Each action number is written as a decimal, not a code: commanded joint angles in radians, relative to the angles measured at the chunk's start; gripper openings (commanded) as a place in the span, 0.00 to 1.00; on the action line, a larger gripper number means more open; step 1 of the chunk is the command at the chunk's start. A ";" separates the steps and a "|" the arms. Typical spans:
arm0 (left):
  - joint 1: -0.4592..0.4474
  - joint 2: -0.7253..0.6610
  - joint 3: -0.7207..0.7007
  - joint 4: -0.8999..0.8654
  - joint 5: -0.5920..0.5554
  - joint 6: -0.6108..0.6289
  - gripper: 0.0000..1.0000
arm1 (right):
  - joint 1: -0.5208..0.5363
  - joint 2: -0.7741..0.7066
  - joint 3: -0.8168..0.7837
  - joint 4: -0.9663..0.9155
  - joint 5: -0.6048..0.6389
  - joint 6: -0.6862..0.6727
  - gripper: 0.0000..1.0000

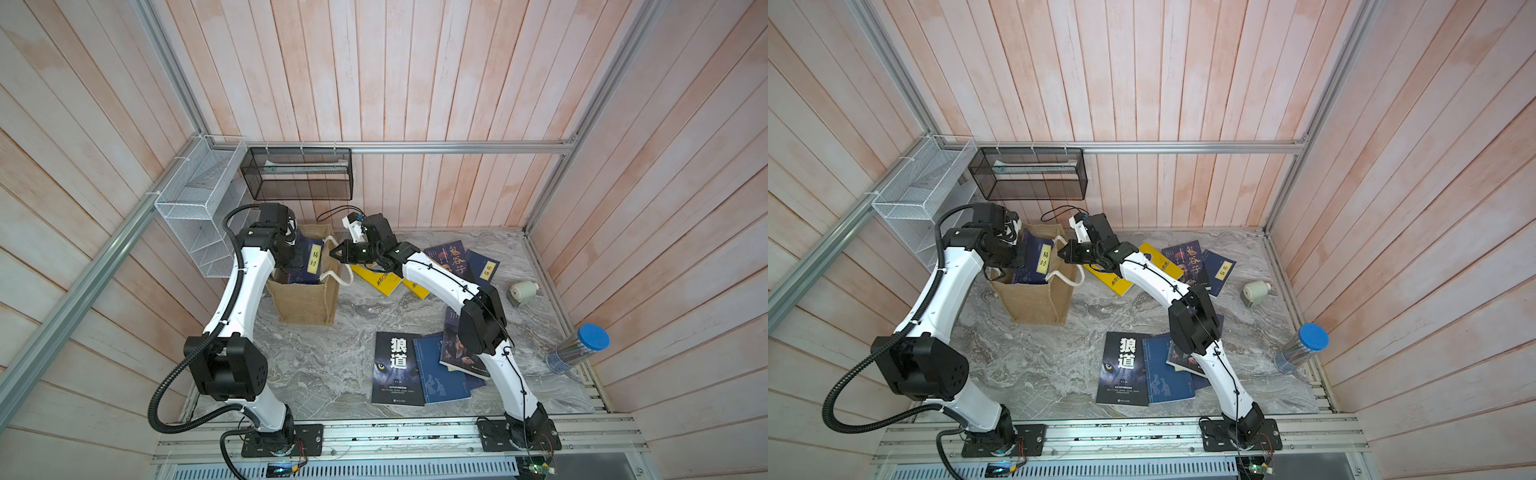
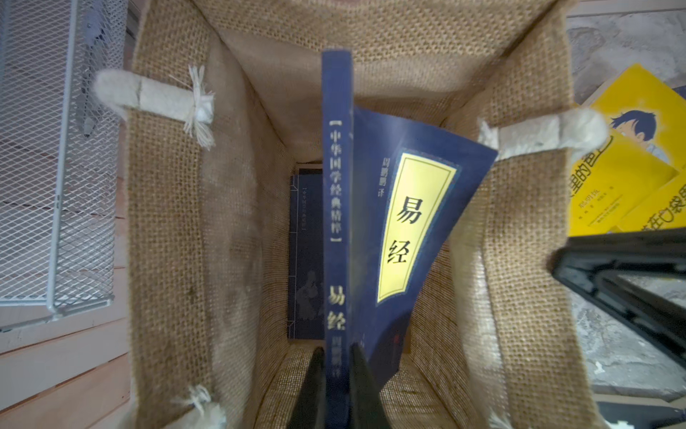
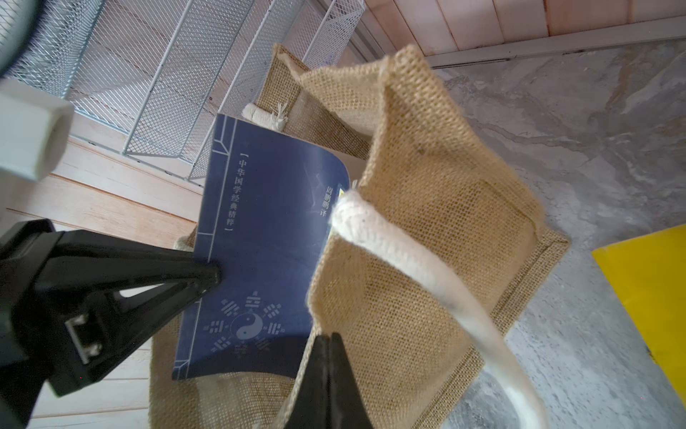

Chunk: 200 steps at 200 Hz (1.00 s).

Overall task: Put the books into the canvas bag
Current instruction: Place the book in the canvas bag.

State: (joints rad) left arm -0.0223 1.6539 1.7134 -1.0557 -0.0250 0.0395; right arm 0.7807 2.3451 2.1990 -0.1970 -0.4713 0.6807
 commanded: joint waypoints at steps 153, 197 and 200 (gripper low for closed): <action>-0.006 0.216 0.115 -0.057 0.350 0.031 0.00 | -0.015 -0.077 -0.010 -0.036 0.026 -0.059 0.00; 0.015 0.228 0.106 -0.021 0.152 0.017 0.00 | -0.016 -0.041 0.085 -0.098 0.024 -0.076 0.00; 0.018 0.226 0.102 -0.016 0.147 0.017 0.00 | -0.015 -0.041 0.086 -0.100 0.024 -0.076 0.00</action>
State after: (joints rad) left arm -0.0189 1.8965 1.7969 -1.1076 0.2188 0.0528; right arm 0.7696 2.3131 2.2181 -0.2535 -0.4614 0.6331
